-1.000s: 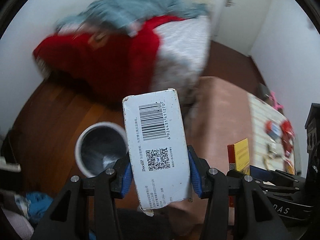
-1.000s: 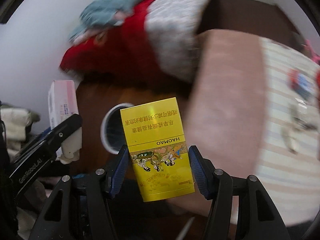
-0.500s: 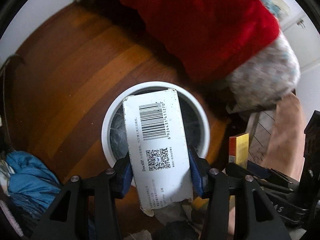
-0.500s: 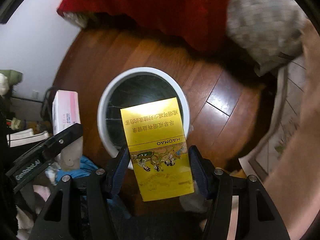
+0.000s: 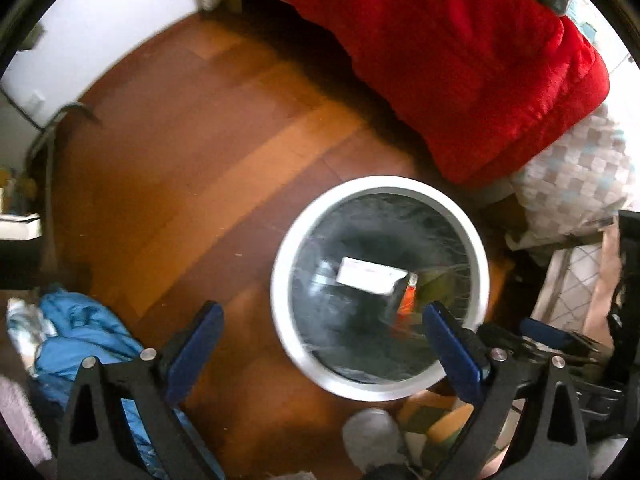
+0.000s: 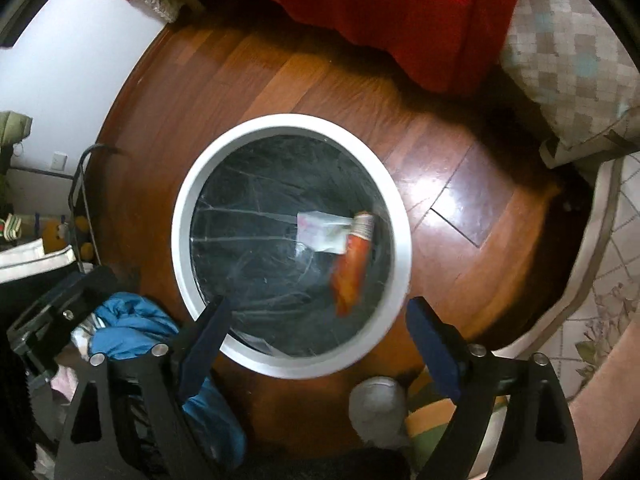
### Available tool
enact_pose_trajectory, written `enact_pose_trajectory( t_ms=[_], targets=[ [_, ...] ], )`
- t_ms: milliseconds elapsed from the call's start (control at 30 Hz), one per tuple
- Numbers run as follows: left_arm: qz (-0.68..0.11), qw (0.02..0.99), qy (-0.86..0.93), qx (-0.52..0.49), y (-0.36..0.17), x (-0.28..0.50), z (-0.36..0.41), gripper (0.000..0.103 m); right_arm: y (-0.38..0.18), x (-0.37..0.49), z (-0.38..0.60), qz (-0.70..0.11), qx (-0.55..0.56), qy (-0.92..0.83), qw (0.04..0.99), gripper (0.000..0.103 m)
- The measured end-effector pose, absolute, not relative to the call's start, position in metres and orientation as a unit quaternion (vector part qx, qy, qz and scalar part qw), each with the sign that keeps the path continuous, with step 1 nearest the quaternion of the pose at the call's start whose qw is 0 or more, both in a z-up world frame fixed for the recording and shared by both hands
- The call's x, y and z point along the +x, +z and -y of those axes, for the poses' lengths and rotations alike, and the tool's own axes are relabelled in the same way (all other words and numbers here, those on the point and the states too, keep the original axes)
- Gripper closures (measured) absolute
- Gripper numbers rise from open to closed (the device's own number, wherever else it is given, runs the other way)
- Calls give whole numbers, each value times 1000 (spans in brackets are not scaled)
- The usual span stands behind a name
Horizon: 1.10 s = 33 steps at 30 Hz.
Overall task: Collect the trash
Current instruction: 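Carry both items over the white bin and open both tools to drop them, then move both tools back over the table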
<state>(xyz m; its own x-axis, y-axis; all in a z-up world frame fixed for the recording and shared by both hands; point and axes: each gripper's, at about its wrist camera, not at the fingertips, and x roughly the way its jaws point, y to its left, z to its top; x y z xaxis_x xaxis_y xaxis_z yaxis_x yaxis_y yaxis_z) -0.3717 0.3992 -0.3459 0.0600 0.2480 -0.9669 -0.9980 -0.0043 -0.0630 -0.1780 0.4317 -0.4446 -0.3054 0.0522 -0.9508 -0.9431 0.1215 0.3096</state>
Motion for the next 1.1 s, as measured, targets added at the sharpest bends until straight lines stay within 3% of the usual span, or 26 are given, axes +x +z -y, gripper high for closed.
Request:
enact_pose_trajectory(
  t_ms=[633, 1100],
  targets=[
    [-424, 584, 566, -398, -301, -363, -338, 2, -364, -164, -355, -521, -410, 545, 513, 0],
    [-380, 635, 577, -345, -197, -351, -288, 2, -250, -137, -298, -502, -319, 591, 546, 0]
  ],
)
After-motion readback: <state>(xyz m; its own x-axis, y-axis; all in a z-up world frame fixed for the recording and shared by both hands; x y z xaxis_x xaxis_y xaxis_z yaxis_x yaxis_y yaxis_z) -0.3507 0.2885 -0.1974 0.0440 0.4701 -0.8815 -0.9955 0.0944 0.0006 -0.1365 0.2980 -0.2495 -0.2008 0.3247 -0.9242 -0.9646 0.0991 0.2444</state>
